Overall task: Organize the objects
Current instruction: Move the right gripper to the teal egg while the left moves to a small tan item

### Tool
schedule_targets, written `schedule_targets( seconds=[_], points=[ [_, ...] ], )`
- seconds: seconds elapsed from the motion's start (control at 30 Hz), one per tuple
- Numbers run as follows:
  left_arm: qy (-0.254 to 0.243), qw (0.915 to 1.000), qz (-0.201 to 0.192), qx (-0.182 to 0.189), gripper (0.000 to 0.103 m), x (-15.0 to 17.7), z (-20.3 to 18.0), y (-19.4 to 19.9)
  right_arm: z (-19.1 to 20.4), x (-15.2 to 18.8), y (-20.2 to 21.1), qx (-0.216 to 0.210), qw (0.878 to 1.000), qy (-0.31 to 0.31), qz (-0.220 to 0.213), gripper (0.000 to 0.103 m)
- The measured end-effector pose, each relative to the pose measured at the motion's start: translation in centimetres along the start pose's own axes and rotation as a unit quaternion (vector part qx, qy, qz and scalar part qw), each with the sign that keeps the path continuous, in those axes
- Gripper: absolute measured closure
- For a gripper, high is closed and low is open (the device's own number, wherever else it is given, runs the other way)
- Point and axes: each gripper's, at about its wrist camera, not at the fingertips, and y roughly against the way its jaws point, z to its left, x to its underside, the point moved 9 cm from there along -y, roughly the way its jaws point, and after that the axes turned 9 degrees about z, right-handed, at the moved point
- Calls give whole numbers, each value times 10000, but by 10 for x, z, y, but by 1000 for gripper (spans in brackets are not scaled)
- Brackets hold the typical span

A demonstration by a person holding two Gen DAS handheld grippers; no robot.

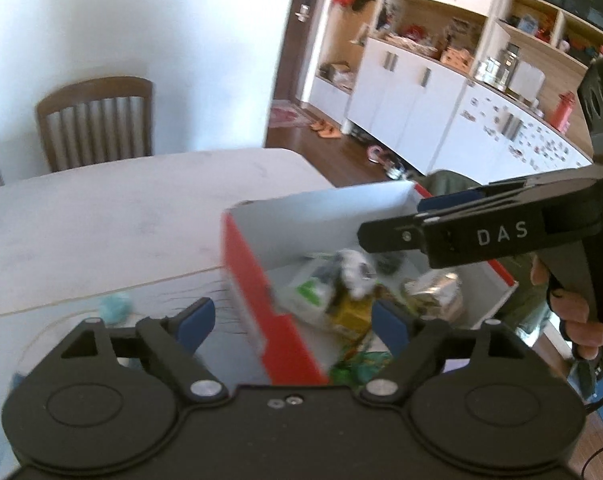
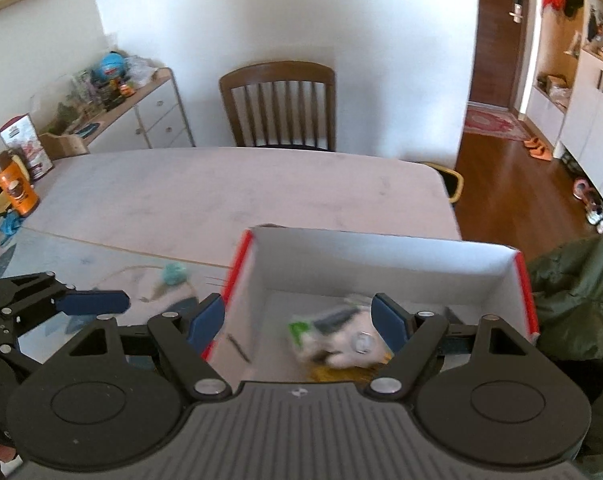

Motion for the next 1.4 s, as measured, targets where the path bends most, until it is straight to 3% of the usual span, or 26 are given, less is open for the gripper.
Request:
schedule_targets(
  seconds=[0.37,0.67,0.9,1.07,1.4],
  points=[
    [552,9956,-194,-726,4,35,88,49,89,-18,-21,-420,9980,460,77,23],
    [1177,9827,-383,-1380,1,82,173,96,144,-26,-56,-526,9958,699,273,23],
    [2065,9573,-372,-1990,1,140,255,133,165,-27,-90,-360,9952,756,501,23],
    [2614,9333,-345,-2437,1,177,309,163,174,-27,-118,-217,9951,697,661,23],
    [3738,8749,-200,-3073,1,263,395,209,181,-28,-171,60,9943,476,954,23]
  ],
)
